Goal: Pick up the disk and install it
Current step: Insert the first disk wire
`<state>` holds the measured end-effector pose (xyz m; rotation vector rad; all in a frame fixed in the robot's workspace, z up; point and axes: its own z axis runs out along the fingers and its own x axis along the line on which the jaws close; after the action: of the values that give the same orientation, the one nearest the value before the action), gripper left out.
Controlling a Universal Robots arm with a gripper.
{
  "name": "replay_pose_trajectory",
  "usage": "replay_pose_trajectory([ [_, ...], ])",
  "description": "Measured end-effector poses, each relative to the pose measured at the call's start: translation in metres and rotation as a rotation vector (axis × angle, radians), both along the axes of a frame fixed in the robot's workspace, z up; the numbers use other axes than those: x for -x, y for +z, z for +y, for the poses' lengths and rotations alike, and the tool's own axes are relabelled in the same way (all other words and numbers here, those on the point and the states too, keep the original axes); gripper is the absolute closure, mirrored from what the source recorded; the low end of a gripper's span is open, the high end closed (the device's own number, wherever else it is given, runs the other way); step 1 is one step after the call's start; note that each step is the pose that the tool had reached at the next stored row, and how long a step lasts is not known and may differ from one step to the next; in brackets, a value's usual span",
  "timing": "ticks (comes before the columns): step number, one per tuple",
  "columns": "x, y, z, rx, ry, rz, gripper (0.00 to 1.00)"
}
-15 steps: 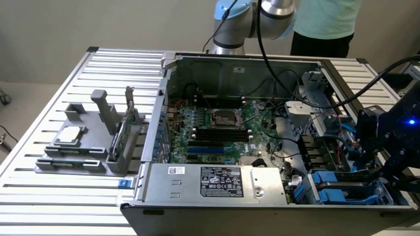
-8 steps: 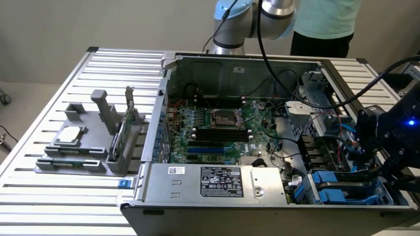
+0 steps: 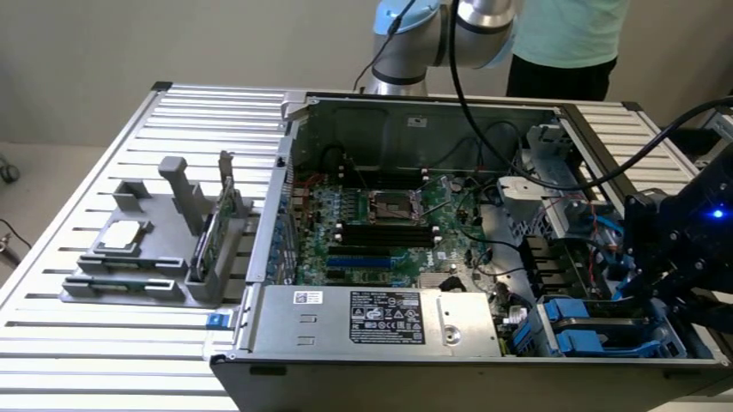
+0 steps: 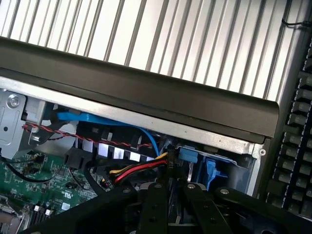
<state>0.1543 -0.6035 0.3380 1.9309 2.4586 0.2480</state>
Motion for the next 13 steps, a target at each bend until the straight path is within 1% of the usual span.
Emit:
replay_pose_trajectory([
  [3, 0.0, 0.0, 0.0, -0.0002, -0.002, 0.0082, 0.83],
  [6, 0.0, 0.0013, -0.0001, -0.0005, -0.005, 0.0213, 0.83],
  [12, 0.0003, 0.0065, 0.0, -0.0005, -0.015, 0.0411, 0.83],
  [13, 0.0003, 0.0069, 0.0, -0.0005, -0.018, 0.0457, 0.83],
])
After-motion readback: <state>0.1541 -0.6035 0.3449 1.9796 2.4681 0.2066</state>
